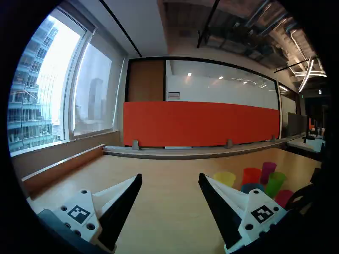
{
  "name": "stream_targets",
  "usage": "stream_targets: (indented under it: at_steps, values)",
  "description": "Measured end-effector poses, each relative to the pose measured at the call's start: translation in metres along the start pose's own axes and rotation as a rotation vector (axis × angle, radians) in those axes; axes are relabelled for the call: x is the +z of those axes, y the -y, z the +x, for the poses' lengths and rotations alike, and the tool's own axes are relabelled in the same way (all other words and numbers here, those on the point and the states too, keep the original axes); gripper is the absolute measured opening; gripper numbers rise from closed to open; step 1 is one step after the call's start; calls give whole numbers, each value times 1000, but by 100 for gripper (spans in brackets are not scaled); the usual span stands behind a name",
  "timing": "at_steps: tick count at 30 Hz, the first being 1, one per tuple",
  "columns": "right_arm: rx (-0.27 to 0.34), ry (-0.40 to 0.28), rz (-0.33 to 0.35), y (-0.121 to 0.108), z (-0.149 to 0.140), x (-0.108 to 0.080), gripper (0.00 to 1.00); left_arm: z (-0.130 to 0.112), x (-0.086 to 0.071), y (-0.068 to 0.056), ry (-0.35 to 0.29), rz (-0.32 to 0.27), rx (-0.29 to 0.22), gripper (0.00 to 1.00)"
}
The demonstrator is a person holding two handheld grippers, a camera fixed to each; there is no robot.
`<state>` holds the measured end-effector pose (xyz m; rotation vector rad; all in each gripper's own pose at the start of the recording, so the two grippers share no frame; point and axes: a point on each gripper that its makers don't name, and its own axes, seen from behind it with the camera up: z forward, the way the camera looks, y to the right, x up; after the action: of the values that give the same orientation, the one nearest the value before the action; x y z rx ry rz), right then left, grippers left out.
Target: Pour water
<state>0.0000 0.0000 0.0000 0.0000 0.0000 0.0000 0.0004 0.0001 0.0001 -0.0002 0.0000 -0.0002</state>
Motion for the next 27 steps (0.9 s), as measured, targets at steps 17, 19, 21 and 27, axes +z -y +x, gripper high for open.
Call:
stream_targets:
  at_steps: [17,19,21,27]
  values:
    - [23,9,48,-1,77,13,99,112,20,-15,-6,-58,3,99]
    - [15,5,57,0,87,14,99,126,21,-15,-14,-64,8,99]
    - [5,-3,63,2,98,16,99,139,22,-15,-22,-69,18,99]
    - [-8,-11,70,5,127,22,99,168,27,-18,-26,-81,37,99]
